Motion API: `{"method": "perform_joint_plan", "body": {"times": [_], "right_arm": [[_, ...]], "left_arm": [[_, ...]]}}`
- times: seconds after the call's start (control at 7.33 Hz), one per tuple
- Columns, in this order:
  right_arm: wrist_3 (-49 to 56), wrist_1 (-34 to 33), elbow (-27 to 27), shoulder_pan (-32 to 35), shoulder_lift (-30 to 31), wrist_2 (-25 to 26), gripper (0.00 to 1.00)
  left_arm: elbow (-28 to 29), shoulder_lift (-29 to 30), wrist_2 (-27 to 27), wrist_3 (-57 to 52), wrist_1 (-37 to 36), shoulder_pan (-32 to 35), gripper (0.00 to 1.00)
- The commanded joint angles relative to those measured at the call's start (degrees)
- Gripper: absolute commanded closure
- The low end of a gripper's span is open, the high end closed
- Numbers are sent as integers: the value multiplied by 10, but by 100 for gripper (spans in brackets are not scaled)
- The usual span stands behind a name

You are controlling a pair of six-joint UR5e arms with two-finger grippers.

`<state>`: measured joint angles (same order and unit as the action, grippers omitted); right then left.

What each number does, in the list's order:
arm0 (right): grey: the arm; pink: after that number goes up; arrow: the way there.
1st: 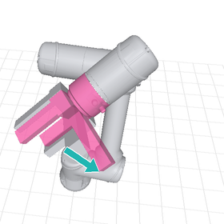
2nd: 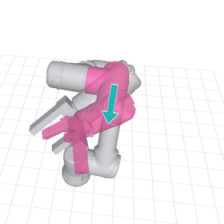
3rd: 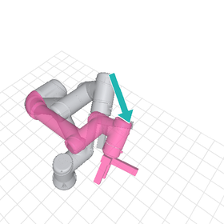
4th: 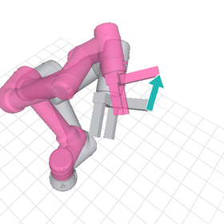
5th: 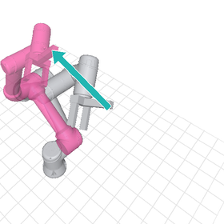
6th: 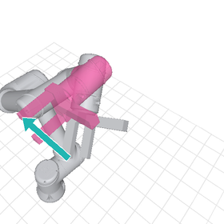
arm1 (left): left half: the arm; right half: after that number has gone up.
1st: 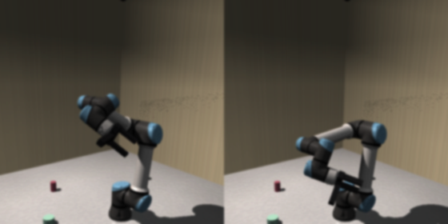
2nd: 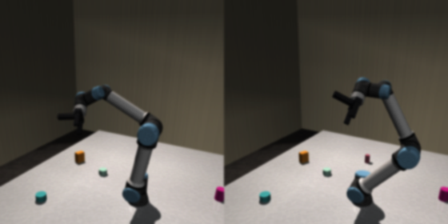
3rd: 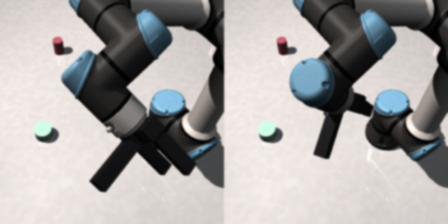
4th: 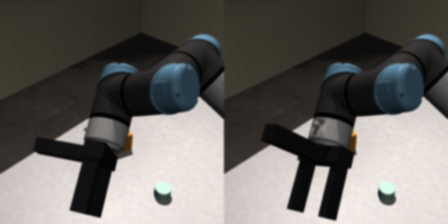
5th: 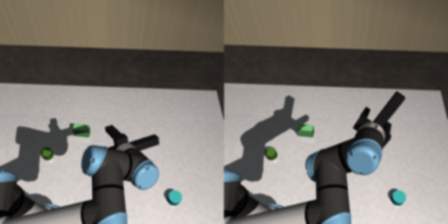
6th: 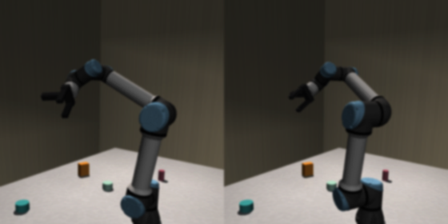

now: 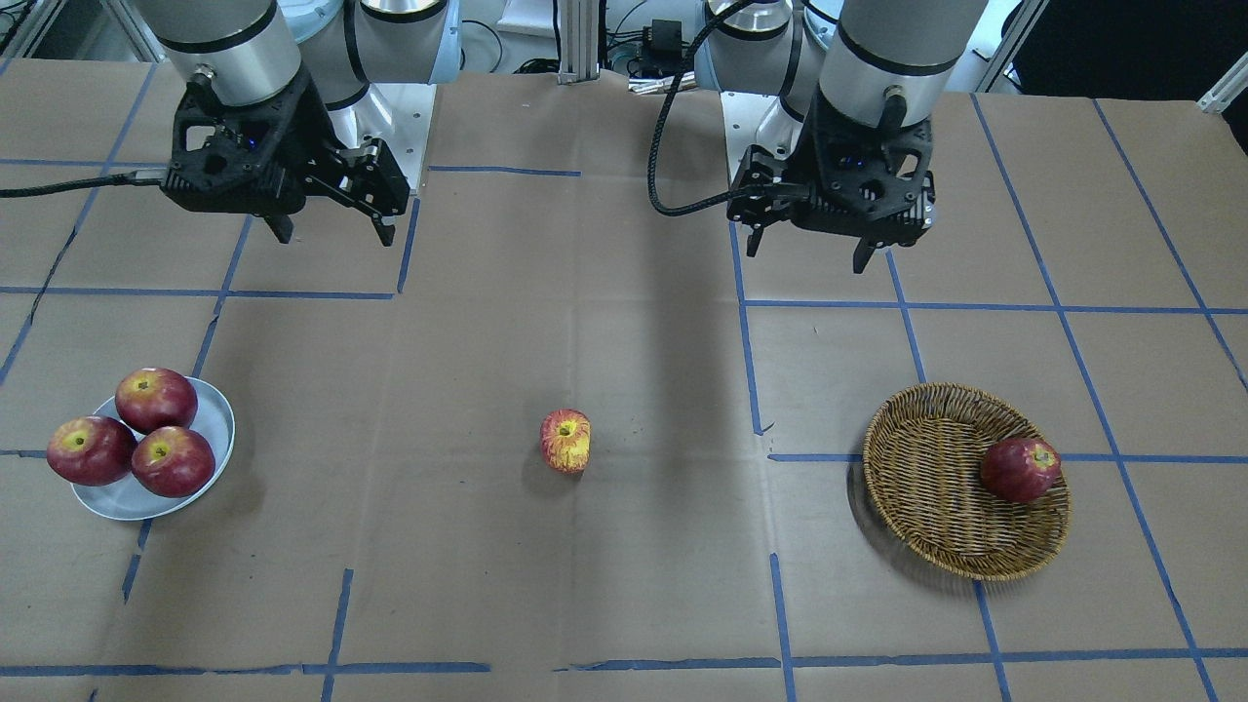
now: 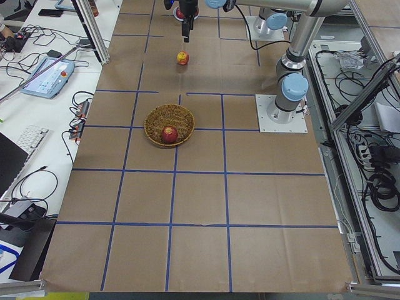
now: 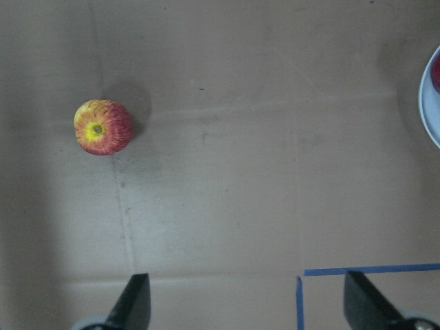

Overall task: Transfer apple from basket to plate
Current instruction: 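Open the left gripper and raise it away from the apple, then move the right gripper down onto the apple while the left gripper lowers toward the basket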

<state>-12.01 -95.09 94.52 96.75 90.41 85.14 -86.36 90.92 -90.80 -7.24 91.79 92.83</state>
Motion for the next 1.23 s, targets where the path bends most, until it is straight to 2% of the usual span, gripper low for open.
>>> {"method": "perform_joint_plan", "body": {"times": [0.0, 0.55, 1.09], "right_arm": [[-90, -72, -1, 78, -52, 3, 0], [-148, -169, -6, 146, -141, 41, 0], [-150, -282, -1, 155, -245, 68, 0]], "left_arm": [[-4, -7, -2, -5, 4, -9, 1], [-4, 0, -3, -4, 8, -20, 1], [-4, -2, -3, -3, 8, -20, 1]]}}
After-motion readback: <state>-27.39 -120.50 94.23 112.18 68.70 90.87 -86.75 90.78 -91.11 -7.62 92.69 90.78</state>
